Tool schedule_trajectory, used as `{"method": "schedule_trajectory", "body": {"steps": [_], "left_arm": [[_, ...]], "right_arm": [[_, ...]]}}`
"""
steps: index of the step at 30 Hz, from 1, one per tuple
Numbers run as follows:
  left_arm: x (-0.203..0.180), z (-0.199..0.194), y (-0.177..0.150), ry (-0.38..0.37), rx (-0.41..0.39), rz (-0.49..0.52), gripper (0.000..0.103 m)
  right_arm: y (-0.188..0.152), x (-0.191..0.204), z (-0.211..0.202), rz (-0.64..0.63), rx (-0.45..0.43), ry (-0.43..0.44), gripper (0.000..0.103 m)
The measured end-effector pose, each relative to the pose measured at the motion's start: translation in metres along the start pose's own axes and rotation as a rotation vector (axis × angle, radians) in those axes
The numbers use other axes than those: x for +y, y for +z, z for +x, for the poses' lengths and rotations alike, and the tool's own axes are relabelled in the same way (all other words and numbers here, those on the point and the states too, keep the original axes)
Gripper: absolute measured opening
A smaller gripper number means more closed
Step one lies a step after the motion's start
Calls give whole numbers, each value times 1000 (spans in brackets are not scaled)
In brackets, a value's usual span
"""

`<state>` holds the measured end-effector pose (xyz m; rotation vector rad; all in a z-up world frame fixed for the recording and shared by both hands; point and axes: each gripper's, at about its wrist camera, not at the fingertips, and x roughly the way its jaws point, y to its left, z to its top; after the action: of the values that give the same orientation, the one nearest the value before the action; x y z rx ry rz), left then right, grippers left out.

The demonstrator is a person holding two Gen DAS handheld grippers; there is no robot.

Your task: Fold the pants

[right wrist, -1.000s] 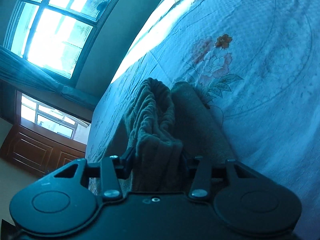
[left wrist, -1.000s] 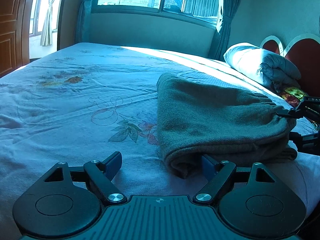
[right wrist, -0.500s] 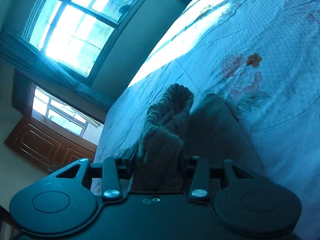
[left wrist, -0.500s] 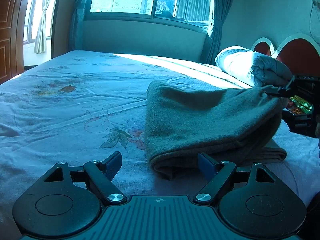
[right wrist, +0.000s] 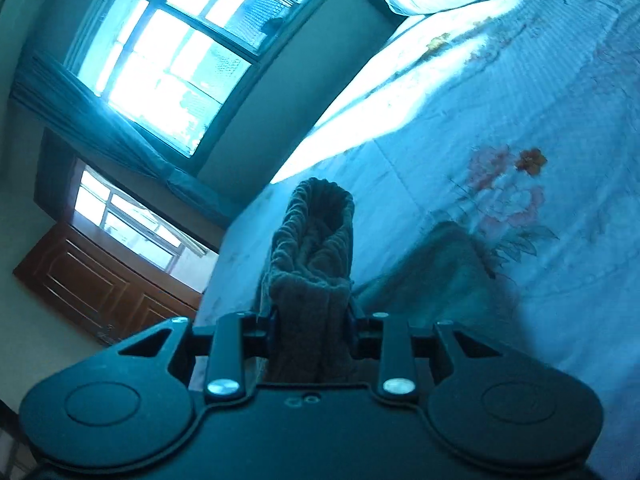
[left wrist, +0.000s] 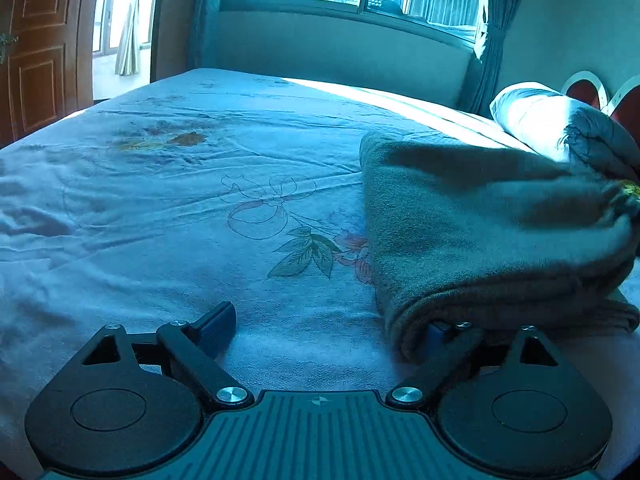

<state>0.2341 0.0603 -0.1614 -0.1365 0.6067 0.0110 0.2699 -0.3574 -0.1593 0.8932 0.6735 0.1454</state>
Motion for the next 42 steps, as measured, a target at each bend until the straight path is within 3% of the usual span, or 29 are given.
{"method": "schedule_trajectory", "body": {"steps": [2, 7, 10, 12, 13, 14, 16, 21, 26, 30, 31, 32, 34, 35, 37, 38, 40, 42], "left_arm": [[0, -1, 0, -16, 4, 19, 92], [14, -17, 0, -78, 28, 70, 92], [34, -38, 4, -58, 4, 81, 93], [52, -45, 20, -122, -40, 29, 93], [55, -44, 27, -148, -48, 11, 93], [55, -36, 38, -186, -50, -17, 93], [45, -16, 55, -254, -43, -51, 93], [28, 51, 75, -401, 87, -217, 93], [32, 88, 66, -421, 182, -300, 93], [38, 103, 65, -462, 195, -360, 93], [39, 107, 66, -474, 201, -373, 93], [40, 112, 66, -483, 211, -381, 92], [36, 122, 69, -484, 231, -377, 92], [33, 126, 71, -480, 240, -372, 86], [25, 137, 73, -529, 276, -391, 40], [20, 143, 69, -581, 310, -433, 30], [10, 139, 68, -580, 269, -406, 30], [18, 132, 71, -640, 219, -492, 23]], "right_arm": [[-8, -36, 0, 86, -14, 75, 22], [8, -23, -12, 21, 17, 68, 27], [22, -27, -34, -5, -6, 79, 34], [35, -34, -51, -16, -79, 102, 57], [42, -38, -51, -16, -92, 102, 89], [48, -41, -47, -10, -87, 99, 97], [57, -44, -27, -13, -17, 123, 89], [52, -35, 10, -90, 147, 116, 89], [50, -21, 29, -171, 245, 106, 96], [51, -15, 42, -176, 285, 192, 93], [50, -15, 45, -182, 296, 196, 89], [49, -16, 49, -188, 303, 180, 70], [51, -20, 54, -170, 318, 161, 54], [52, -20, 53, -164, 320, 171, 47], [52, -18, 48, -189, 323, 172, 42], [52, -16, 44, -201, 317, 176, 38], [54, -5, 33, -234, 303, 200, 33], [59, 13, 23, -273, 295, 231, 32]]}}
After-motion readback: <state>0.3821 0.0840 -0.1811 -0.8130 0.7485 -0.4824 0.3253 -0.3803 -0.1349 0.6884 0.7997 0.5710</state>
